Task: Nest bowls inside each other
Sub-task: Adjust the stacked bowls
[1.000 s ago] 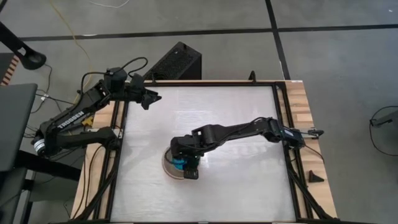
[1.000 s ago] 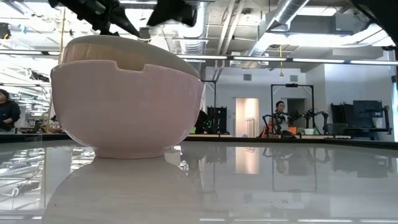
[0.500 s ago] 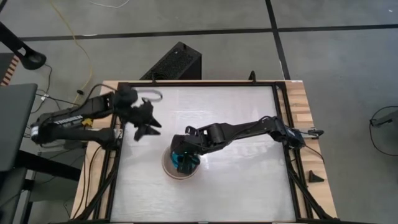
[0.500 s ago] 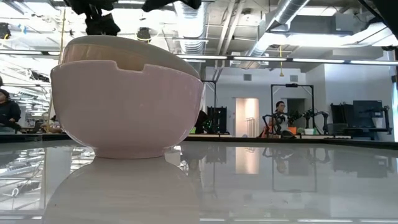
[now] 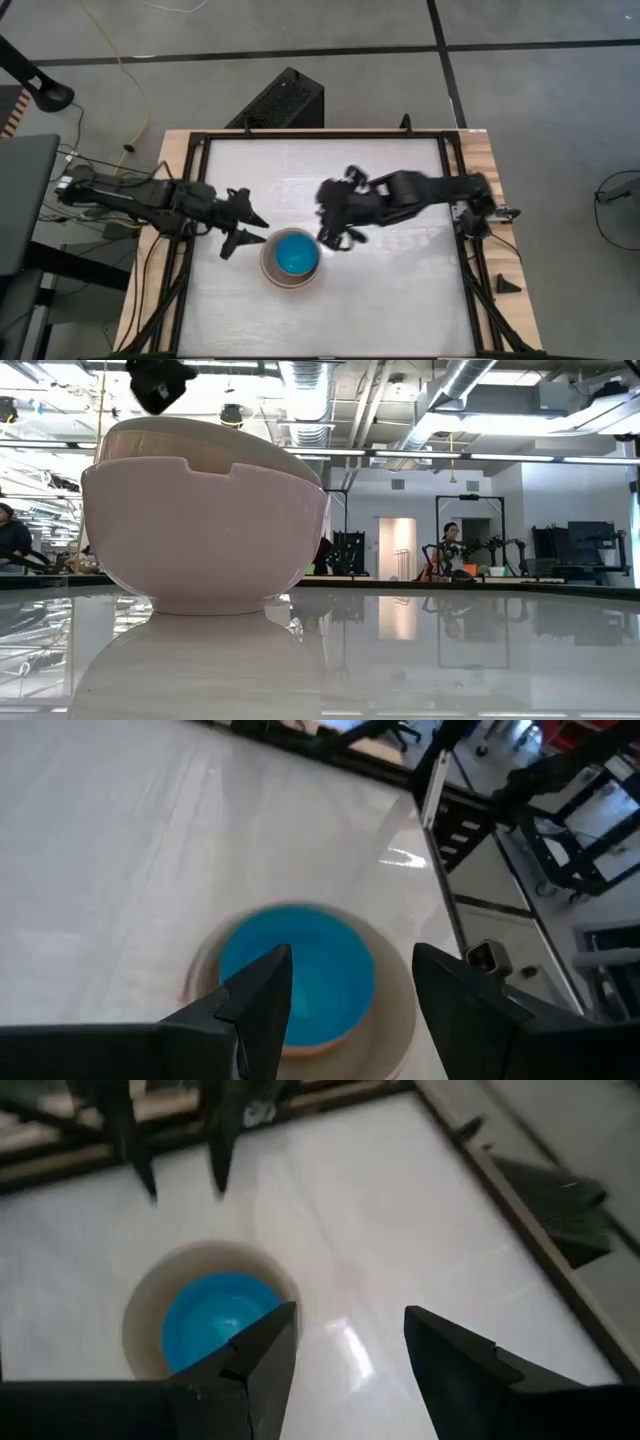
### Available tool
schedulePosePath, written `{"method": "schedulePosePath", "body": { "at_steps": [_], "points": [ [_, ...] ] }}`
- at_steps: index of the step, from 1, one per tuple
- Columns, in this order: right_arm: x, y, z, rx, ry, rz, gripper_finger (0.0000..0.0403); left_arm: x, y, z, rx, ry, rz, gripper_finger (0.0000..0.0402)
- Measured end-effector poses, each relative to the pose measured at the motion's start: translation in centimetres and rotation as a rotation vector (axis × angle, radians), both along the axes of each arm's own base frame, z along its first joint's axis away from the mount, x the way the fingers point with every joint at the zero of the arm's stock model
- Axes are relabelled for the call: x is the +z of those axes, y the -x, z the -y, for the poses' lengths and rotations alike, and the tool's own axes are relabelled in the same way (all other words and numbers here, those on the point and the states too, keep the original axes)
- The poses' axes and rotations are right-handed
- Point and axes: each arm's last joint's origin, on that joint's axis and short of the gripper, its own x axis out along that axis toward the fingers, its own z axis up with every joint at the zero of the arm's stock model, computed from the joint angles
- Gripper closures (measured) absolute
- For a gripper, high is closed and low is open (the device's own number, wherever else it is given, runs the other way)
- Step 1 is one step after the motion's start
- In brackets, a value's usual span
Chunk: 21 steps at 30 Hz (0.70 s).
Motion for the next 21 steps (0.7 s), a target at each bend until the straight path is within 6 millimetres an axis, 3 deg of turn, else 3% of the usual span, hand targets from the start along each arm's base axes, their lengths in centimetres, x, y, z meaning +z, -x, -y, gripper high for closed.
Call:
{"method": "schedulePosePath", "body": {
  "at_steps": [6,13,17,21],
  "points": [
    [3.8,5.7,-0.3,-0.099,0.042,0.115,0.0182,-3.9,-0.2,2.0,0.057,0.026,0.069,0.0205],
    [4.8,9.8,-0.9,-0.21,0.036,0.134,0.0182,-7.4,0.0,4.1,0.062,0.055,0.088,0.021],
    [4.9,11.0,-1.2,-0.24,0.028,0.175,0.0182,-8.1,-0.4,5.8,-0.021,0.081,0.095,0.0246],
    [4.6,12.3,-0.7,-0.296,-0.005,0.203,0.0182,-8.7,-1.0,7.2,-0.071,0.077,0.1,0.031]
  ]
}}
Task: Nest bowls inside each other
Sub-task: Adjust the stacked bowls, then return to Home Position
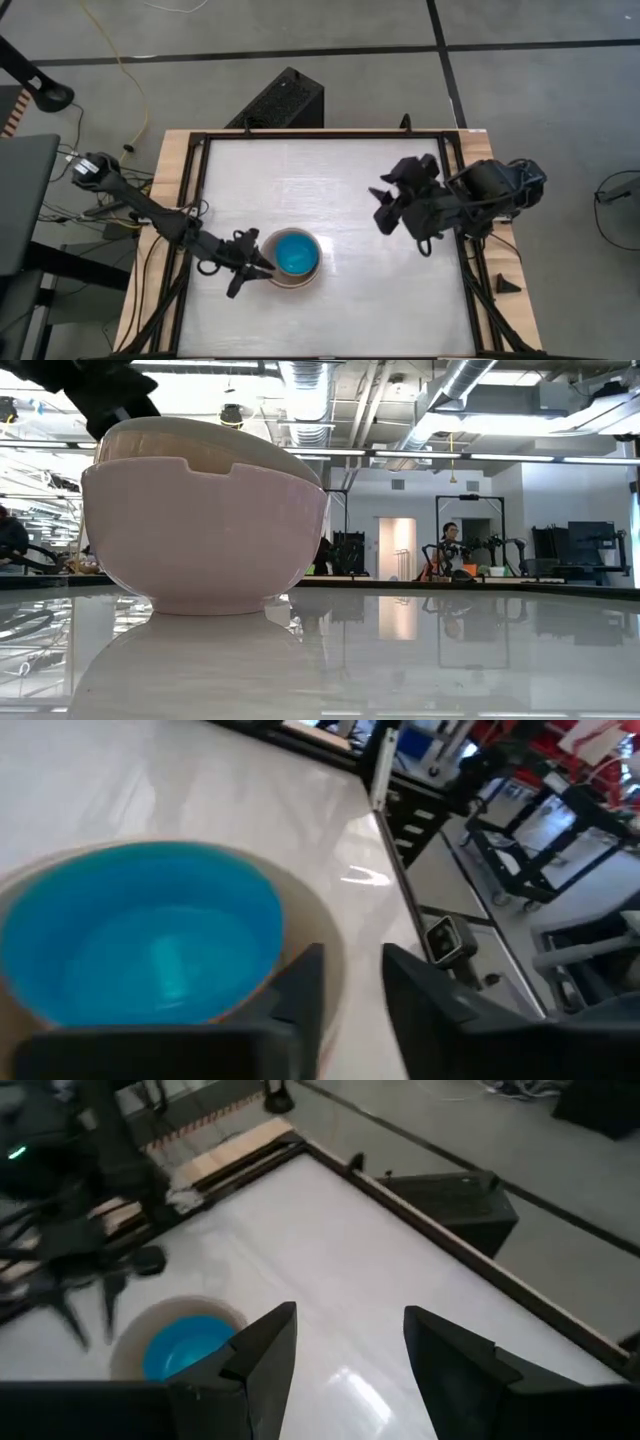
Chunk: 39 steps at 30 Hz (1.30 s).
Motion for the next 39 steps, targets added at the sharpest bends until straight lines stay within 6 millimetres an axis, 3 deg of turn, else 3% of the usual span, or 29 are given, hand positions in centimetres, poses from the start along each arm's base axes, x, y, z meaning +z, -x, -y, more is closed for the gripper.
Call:
{"method": "schedulePosePath", "body": {
  "at_steps": [5,11,23,31,39],
  "points": [
    [-1.5,1.1,0.2,-0.061,-0.049,0.006,0.0182,-1.2,-0.4,0.7,-0.02,-0.034,-0.042,0.0391],
    [-3.5,1.9,-0.2,-0.105,-0.108,0.017,0.0182,-2.2,-0.9,1.0,-0.033,-0.076,-0.077,0.04],
    [-5.7,1.1,-1.4,-0.106,-0.138,0.048,0.0182,-3.1,-1.7,0.7,-0.041,-0.088,-0.112,0.0401],
    [-7.8,0.2,-2.4,-0.075,-0.126,0.047,0.0182,0.9,-1.0,-3.1,0.16,-0.088,0.078,0.0401],
    [-11.9,3.0,-2.7,-0.051,-0.155,0.065,0.0186,3.7,3.9,-7.7,0.337,-0.101,0.084,0.0401]
  ]
}}
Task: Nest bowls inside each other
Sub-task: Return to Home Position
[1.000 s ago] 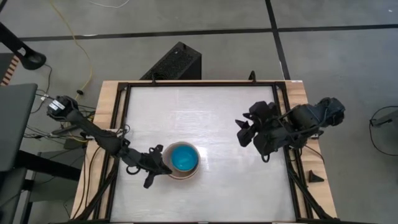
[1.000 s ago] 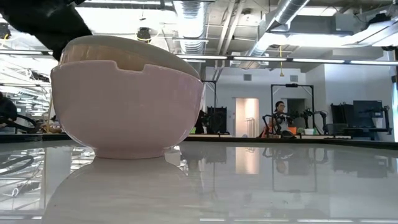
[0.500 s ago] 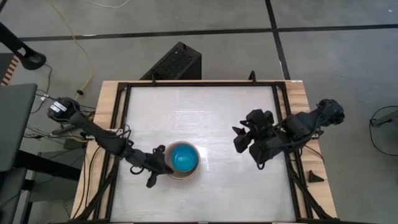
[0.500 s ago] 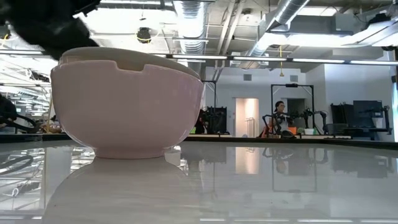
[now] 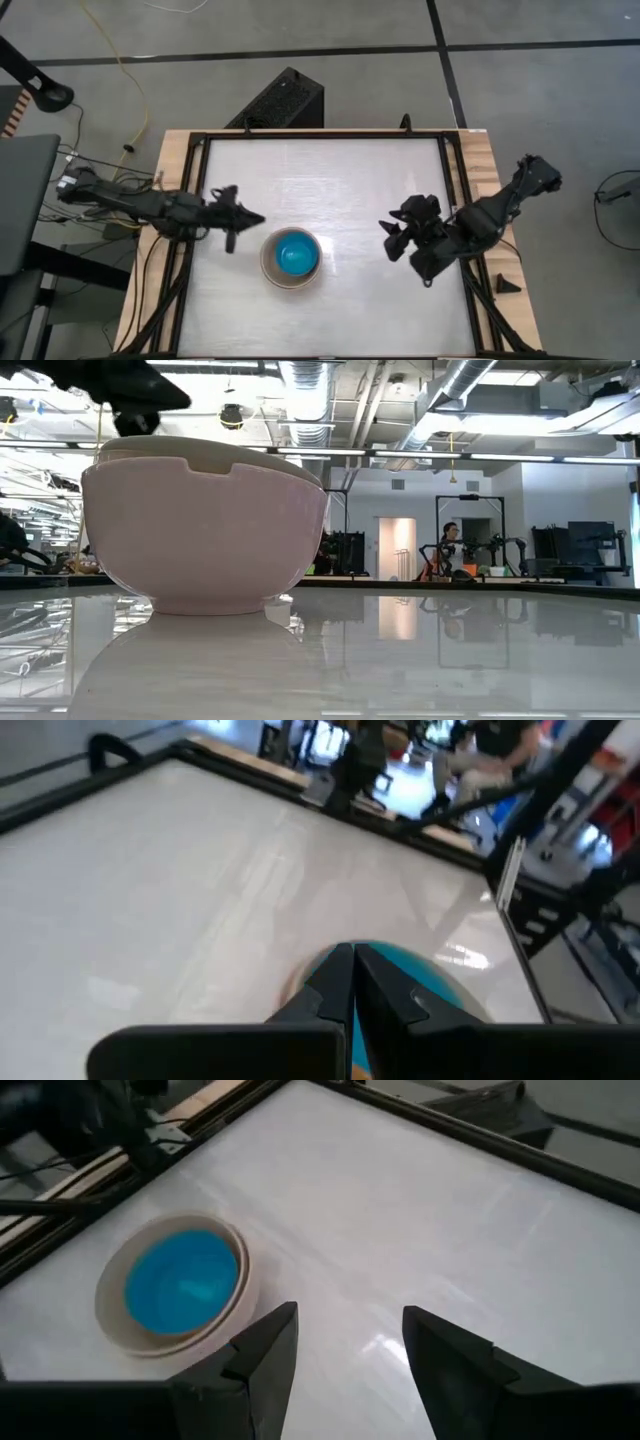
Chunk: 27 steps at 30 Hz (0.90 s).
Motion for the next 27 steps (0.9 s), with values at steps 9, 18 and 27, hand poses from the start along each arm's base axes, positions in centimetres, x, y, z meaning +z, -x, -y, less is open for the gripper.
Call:
{"method": "schedulePosePath", "body": {
  "at_steps": [9,18,27],
  "points": [
    [-5.0,5.4,3.1,0.074,-0.051,0.122,0.0217,0.6,5.2,-1.8,0.121,0.063,0.023,0.0401],
    [-10.9,9.4,6.3,0.13,-0.1,0.326,0.0231,0.0,6.0,-2.3,0.271,0.083,-0.005,0.0399],
    [-13.4,11.2,7.9,0.158,-0.104,0.615,0.0232,-0.5,6.3,-2.6,0.388,0.096,0.023,0.0374]
  ]
}}
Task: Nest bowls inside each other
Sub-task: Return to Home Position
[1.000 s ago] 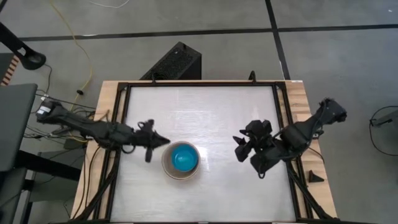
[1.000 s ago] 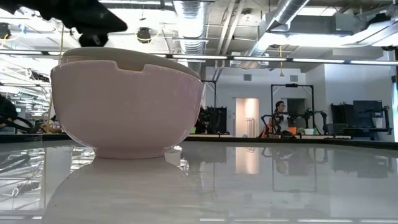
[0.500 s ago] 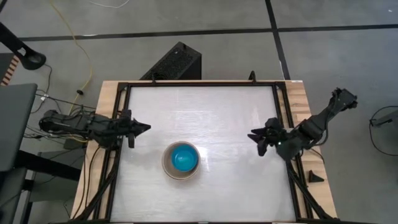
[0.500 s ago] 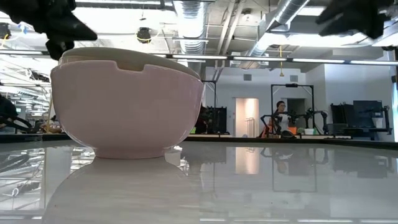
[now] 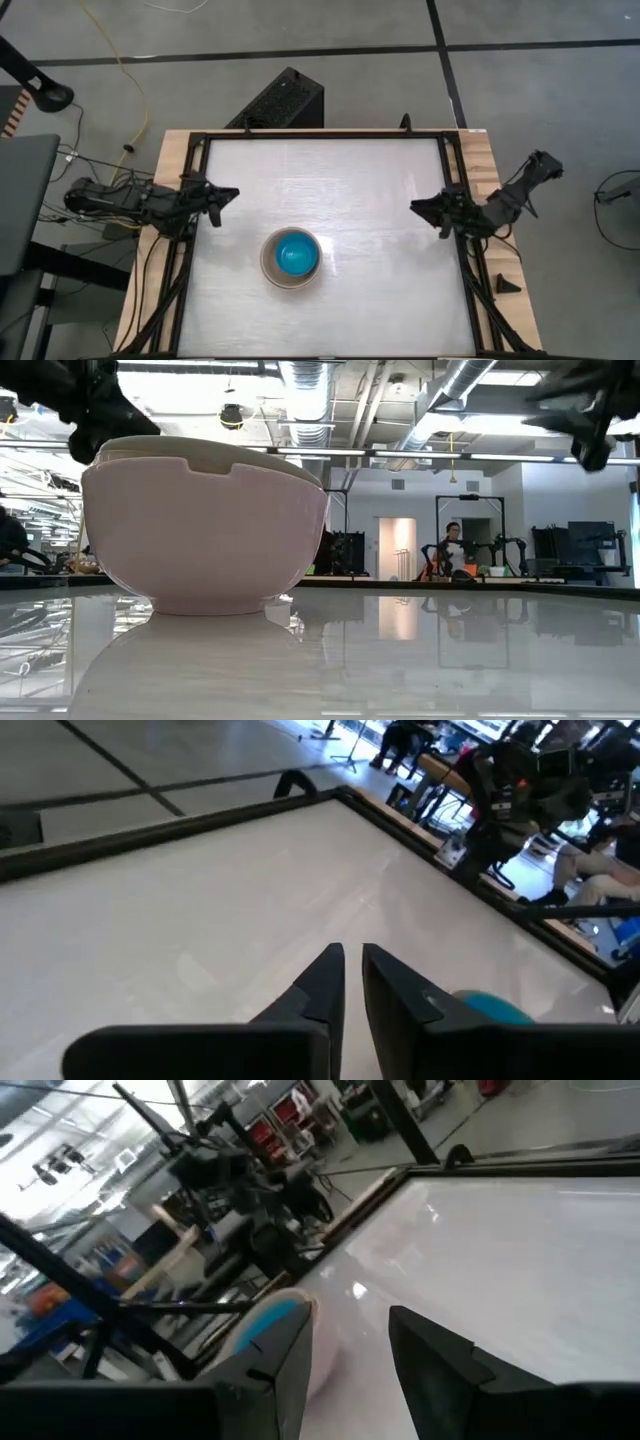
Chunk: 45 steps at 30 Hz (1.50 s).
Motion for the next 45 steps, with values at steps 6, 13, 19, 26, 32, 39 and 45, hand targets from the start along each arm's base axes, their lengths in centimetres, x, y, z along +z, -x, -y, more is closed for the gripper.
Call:
{"method": "schedulePosePath", "body": {
  "at_steps": [6,13,19,26,32,39,45],
  "points": [
    [-2.8,0.4,0.5,-0.013,-0.013,0.054,0.0232,-2.3,0.2,0.0,0.01,0.079,0.049,0.037],
    [-5.3,0.5,0.7,-0.046,-0.029,0.079,0.0232,-4.6,0.1,0.0,0.014,0.113,0.138,0.037],
    [-6.7,0.2,0.9,-0.091,-0.038,0.108,0.0232,-7.7,-0.1,0.1,0.026,0.174,0.156,0.037],
    [-6.9,-0.1,0.9,-0.083,-0.012,0.075,0.0232,-8.4,-0.4,0.2,0.015,0.178,0.17,0.037],
    [-7.6,-0.5,0.6,-0.073,0.046,-0.001,0.0232,-8.7,-0.7,0.4,-0.063,0.18,0.111,0.037],
    [-8.4,-1.0,0.3,-0.053,0.225,-0.13,0.0232,-9.5,-1.3,0.8,-0.146,0.122,-0.016,0.037],
    [-9.1,-1.2,0.1,-0.048,0.268,-0.19,0.0232,-10.1,-1.6,0.9,-0.172,0.002,-0.119,0.037]
  ]
}}
